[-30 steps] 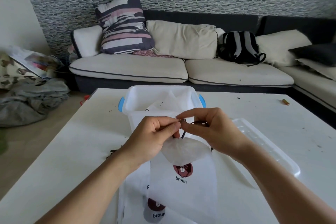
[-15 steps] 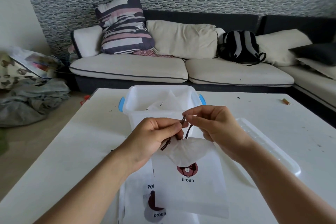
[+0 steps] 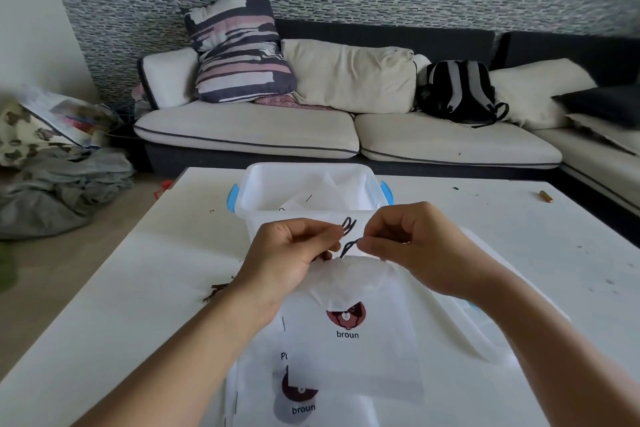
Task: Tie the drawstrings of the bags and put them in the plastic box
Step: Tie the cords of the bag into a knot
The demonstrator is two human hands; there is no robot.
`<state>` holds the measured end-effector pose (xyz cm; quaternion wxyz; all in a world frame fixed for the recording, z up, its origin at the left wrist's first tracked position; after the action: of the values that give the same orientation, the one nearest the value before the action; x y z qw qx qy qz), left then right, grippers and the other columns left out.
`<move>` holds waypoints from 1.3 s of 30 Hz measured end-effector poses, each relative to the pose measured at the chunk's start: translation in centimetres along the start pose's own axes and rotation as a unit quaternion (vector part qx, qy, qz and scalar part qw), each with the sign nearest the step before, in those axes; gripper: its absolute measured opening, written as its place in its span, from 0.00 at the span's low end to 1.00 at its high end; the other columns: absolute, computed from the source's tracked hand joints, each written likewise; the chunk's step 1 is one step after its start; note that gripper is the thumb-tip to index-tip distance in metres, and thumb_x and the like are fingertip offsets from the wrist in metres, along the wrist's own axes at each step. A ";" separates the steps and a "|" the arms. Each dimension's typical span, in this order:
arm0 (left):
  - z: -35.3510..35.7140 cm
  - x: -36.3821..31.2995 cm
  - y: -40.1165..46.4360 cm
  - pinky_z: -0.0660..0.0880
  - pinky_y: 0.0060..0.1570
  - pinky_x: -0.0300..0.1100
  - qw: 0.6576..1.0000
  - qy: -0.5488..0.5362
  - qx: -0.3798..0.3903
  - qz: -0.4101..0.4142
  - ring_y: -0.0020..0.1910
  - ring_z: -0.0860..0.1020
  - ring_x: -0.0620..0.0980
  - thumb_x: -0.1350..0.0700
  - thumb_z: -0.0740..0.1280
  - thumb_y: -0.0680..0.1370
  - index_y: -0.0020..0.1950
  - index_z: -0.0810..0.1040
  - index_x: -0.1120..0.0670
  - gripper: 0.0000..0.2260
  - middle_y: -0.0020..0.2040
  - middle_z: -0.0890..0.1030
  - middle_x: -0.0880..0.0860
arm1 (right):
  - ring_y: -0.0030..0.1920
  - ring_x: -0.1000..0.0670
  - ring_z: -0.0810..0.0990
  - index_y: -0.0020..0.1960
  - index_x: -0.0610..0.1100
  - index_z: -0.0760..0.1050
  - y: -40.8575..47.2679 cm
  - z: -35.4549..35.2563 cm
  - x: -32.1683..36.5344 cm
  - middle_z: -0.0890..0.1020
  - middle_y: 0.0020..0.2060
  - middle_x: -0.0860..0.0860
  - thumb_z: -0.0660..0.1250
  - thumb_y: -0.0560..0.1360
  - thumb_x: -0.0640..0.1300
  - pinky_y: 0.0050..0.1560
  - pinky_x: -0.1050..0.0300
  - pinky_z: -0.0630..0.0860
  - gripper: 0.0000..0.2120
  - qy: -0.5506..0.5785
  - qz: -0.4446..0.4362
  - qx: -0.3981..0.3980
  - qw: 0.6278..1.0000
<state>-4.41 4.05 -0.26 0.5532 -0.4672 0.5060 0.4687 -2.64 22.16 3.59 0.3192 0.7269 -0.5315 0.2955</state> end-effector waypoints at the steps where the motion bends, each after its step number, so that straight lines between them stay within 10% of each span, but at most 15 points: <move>1: 0.2 -0.1 -0.1 0.75 0.39 0.37 1.000 0.012 0.004 0.013 0.33 0.77 0.46 0.57 0.75 0.74 0.41 0.87 0.54 0.03 0.37 0.85 0.51 | 0.30 0.54 0.69 0.39 0.46 0.81 0.0 0.2 0.3 0.75 0.28 0.55 0.72 0.77 0.44 0.34 0.63 0.67 0.08 0.001 -0.012 0.002 1.000; 7: 1.3 0.0 -0.7 0.74 0.38 0.34 0.996 0.055 0.038 0.059 0.35 0.78 0.47 0.62 0.73 0.76 0.42 0.87 0.54 0.05 0.39 0.86 0.58 | 0.31 0.60 0.75 0.46 0.42 0.84 0.2 0.3 0.8 0.81 0.30 0.60 0.68 0.79 0.37 0.36 0.71 0.70 0.07 0.039 -0.045 -0.020 0.998; 11: 1.6 0.0 -0.8 0.75 0.40 0.33 0.997 0.039 0.048 0.053 0.38 0.81 0.46 0.65 0.70 0.77 0.50 0.86 0.50 0.11 0.41 0.87 0.54 | 0.37 0.51 0.83 0.44 0.44 0.86 0.5 0.4 0.3 0.86 0.35 0.52 0.73 0.75 0.38 0.41 0.60 0.77 0.04 0.056 -0.054 -0.096 0.992; 19: 1.3 0.3 -0.7 0.77 0.45 0.39 0.999 -0.032 0.024 -0.020 0.39 0.80 0.47 0.60 0.72 0.76 0.54 0.84 0.54 0.08 0.45 0.87 0.53 | 0.26 0.57 0.73 0.45 0.39 0.86 0.7 0.6 -0.4 0.82 0.29 0.54 0.73 0.74 0.33 0.32 0.69 0.68 0.04 0.190 -0.012 -0.162 0.968; 23: 1.0 0.8 -0.5 0.78 0.51 0.48 0.993 -0.089 0.016 -0.078 0.41 0.80 0.52 0.61 0.73 0.75 0.52 0.86 0.57 0.06 0.42 0.86 0.54 | 0.30 0.51 0.67 0.47 0.41 0.86 0.7 0.8 -0.2 0.80 0.33 0.37 0.70 0.76 0.33 0.34 0.60 0.65 0.07 0.249 -0.013 -0.134 0.959; 26: 0.8 1.0 -0.4 0.79 0.52 0.50 0.992 -0.095 0.018 -0.086 0.42 0.79 0.55 0.62 0.73 0.75 0.48 0.86 0.59 0.03 0.41 0.84 0.56 | 0.29 0.58 0.76 0.47 0.40 0.86 0.4 0.8 0.3 0.83 0.29 0.54 0.72 0.75 0.33 0.35 0.69 0.70 0.06 0.216 -0.028 -0.127 0.968; 39: 1.5 0.7 -0.9 0.77 0.46 0.44 0.996 -0.050 0.024 -0.070 0.39 0.78 0.52 0.67 0.69 0.76 0.47 0.86 0.56 0.08 0.39 0.85 0.55 | 0.34 0.58 0.79 0.39 0.46 0.87 0.6 2.3 0.5 0.81 0.34 0.54 0.77 0.70 0.37 0.38 0.69 0.72 0.05 0.138 -0.021 -0.192 0.972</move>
<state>-3.27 5.44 -0.88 0.6202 -0.4638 0.4550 0.4396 -2.87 19.92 2.65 0.5288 0.6152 -0.5140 0.2788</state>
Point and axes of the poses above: each hand's wrist, its own y-axis towards the middle knuckle, its own z-axis out of the palm, x = y × z, the point moved 4 cm from there along y, towards the middle knuckle
